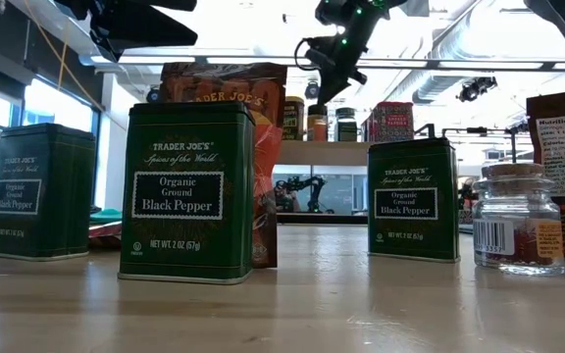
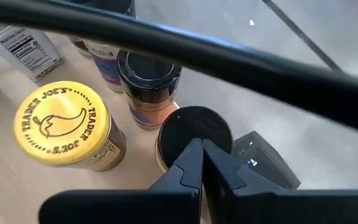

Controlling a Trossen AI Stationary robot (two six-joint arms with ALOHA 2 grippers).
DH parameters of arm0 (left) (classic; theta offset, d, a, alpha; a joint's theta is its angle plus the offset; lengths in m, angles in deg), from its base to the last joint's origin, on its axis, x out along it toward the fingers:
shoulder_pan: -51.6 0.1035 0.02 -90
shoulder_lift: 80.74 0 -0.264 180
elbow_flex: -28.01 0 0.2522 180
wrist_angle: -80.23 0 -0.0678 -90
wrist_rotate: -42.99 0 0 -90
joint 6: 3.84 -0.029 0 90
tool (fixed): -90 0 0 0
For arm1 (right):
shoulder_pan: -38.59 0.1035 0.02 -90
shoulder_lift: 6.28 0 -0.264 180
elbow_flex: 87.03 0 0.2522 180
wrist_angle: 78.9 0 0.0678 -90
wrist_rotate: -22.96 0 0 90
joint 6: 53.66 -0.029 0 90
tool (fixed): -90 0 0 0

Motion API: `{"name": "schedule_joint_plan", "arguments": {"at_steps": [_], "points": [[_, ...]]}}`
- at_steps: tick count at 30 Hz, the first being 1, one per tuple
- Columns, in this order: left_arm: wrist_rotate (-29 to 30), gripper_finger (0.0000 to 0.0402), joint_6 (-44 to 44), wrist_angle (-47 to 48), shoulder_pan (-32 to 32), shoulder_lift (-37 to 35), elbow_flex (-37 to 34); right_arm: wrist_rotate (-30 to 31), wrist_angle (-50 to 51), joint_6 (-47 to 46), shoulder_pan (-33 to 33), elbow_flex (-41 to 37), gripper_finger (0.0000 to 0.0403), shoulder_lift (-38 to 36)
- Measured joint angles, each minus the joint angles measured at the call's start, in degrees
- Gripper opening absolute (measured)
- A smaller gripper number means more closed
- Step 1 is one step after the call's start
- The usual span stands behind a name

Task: Shelf spices
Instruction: Put the black seasoning bottle on the shelf, then put the brown seasoning bottle on the shelf

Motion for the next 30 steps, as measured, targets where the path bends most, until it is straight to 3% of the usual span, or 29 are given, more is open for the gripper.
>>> {"name": "schedule_joint_plan", "arguments": {"at_steps": [10, 17, 20, 24, 30], "points": [[0.0, 0.0215, 0.0, 0.0, 0.0, 0.0, 0.0, 1.9, 0.9, 3.1, 5.3, 1.7, 0.0000, -8.2], [0.0, 0.0215, 0.6, 0.0, -0.6, 0.0, 0.0, 3.6, 11.0, 8.3, 18.4, 1.8, 0.0000, -15.2], [0.1, 0.0215, 0.6, -0.2, -1.3, 0.0, 0.0, 3.5, 15.2, 5.5, 24.6, 1.0, 0.0000, -17.7], [0.2, 0.0215, 0.9, -0.4, -2.0, 0.0, 0.0, 6.1, 14.6, -0.8, 33.9, -6.3, 0.0000, -22.1], [0.0, 0.0215, 1.0, -0.4, -2.3, 0.0, 0.0, 13.4, 6.0, -15.4, 48.4, -26.1, 0.0000, -29.2]]}}
